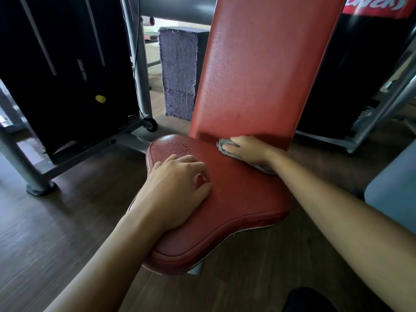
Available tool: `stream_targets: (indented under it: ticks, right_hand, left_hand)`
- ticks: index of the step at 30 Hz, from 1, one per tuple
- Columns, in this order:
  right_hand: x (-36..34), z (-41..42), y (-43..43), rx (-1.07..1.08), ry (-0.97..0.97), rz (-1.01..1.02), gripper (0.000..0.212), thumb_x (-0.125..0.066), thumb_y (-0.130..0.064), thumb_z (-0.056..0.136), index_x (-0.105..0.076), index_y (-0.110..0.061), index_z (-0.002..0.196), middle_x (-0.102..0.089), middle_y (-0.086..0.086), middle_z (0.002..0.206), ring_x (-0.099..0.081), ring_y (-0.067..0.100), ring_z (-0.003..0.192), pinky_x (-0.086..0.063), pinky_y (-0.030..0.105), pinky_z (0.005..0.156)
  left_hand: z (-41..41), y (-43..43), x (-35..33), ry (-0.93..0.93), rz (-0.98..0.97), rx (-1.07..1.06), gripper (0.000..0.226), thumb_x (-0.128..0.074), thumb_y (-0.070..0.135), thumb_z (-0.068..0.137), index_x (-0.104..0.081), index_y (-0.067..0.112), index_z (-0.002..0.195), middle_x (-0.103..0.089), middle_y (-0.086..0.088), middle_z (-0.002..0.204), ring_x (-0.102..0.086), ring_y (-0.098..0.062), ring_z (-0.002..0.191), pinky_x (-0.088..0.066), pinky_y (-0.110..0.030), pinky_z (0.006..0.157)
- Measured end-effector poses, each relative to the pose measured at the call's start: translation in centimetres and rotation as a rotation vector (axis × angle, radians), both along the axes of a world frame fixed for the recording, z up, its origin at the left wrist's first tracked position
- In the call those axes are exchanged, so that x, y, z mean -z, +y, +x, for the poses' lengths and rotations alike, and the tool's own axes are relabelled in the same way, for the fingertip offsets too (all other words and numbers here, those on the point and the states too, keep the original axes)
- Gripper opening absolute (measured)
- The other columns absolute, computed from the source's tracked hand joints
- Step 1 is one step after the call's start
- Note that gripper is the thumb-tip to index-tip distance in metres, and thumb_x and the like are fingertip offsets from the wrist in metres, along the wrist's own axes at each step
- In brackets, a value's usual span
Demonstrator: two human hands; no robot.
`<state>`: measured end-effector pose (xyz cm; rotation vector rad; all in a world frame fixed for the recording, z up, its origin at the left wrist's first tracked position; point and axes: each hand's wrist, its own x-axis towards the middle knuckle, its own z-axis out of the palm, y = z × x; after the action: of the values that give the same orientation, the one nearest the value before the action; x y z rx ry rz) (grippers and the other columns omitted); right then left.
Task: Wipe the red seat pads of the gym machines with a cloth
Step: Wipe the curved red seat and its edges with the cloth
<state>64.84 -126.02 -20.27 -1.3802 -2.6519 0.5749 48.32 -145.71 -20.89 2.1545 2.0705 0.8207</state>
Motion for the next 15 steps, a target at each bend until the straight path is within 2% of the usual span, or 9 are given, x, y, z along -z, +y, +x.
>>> stream_targets:
  ticks: [2, 4, 7, 9, 11, 13, 15]
  right_hand:
    - [-0.1, -0.6, 0.1, 0.005, 0.037, -0.036, 0.029, -0.048, -0.046, 0.102, -0.063, -0.024, 0.090, -0.067, -0.007, 0.102, -0.061, 0.014, 0.101, -0.038, 0.024, 0.078]
    - [0.1, 0.2, 0.2, -0.007, -0.013, -0.009, 0.033, -0.046, -0.047, 0.102, -0.065, -0.020, 0.099, -0.066, -0.004, 0.107, -0.058, 0.014, 0.103, -0.036, 0.025, 0.080]
    - [-0.1, 1.2, 0.6, 0.011, -0.113, -0.004, 0.037, -0.042, -0.049, 0.103, -0.059, -0.016, 0.101, -0.064, 0.004, 0.114, -0.055, 0.018, 0.103, -0.035, 0.027, 0.082]
    - [-0.5, 0.7, 1.2, 0.017, -0.146, -0.047, 0.039, -0.042, -0.049, 0.104, -0.061, -0.015, 0.105, -0.063, 0.005, 0.118, -0.056, 0.020, 0.108, -0.036, 0.028, 0.086]
    - [-0.6, -0.6, 1.4, -0.002, -0.125, -0.045, 0.035, -0.043, -0.048, 0.104, -0.060, -0.019, 0.093, -0.064, 0.003, 0.116, -0.056, 0.017, 0.106, -0.035, 0.027, 0.085]
    - [-0.4, -2.0, 1.3, -0.016, -0.059, -0.011, 0.035, -0.045, -0.046, 0.104, -0.051, -0.024, 0.077, -0.061, 0.000, 0.107, -0.054, 0.015, 0.100, -0.033, 0.025, 0.081]
    - [-0.1, -2.6, 1.4, -0.018, -0.036, 0.013, 0.034, -0.046, -0.046, 0.103, -0.048, -0.025, 0.076, -0.059, 0.000, 0.108, -0.053, 0.015, 0.100, -0.032, 0.025, 0.081]
  left_hand:
    - [-0.1, 0.0, 0.0, -0.017, 0.001, 0.007, 0.016, -0.056, 0.052, 0.090, -0.067, 0.041, 0.094, -0.059, 0.022, 0.101, -0.051, -0.011, 0.104, -0.046, -0.042, 0.092]
    - [-0.2, 0.0, 0.0, -0.030, 0.005, 0.007, 0.014, -0.058, 0.050, 0.090, -0.068, 0.040, 0.093, -0.060, 0.022, 0.102, -0.053, -0.012, 0.108, -0.047, -0.043, 0.092]
    - [-0.1, 0.0, 0.1, -0.023, 0.015, 0.013, 0.014, -0.058, 0.049, 0.090, -0.068, 0.039, 0.092, -0.059, 0.022, 0.097, -0.052, -0.013, 0.101, -0.048, -0.044, 0.091]
    - [-0.1, 0.1, 0.1, -0.016, 0.017, 0.019, 0.014, -0.057, 0.049, 0.090, -0.067, 0.039, 0.092, -0.058, 0.022, 0.097, -0.051, -0.012, 0.100, -0.048, -0.044, 0.090]
    - [-0.3, 0.1, 0.2, -0.028, 0.018, 0.022, 0.015, -0.056, 0.050, 0.089, -0.067, 0.039, 0.091, -0.057, 0.023, 0.094, -0.051, -0.012, 0.099, -0.048, -0.044, 0.089]
    - [-0.4, 0.1, 0.2, -0.053, 0.024, 0.020, 0.017, -0.054, 0.050, 0.088, -0.067, 0.039, 0.090, -0.057, 0.022, 0.091, -0.052, -0.012, 0.097, -0.049, -0.045, 0.088]
    - [-0.4, 0.1, 0.2, -0.075, 0.032, 0.009, 0.018, -0.053, 0.050, 0.086, -0.067, 0.039, 0.089, -0.058, 0.021, 0.091, -0.052, -0.012, 0.096, -0.049, -0.045, 0.087]
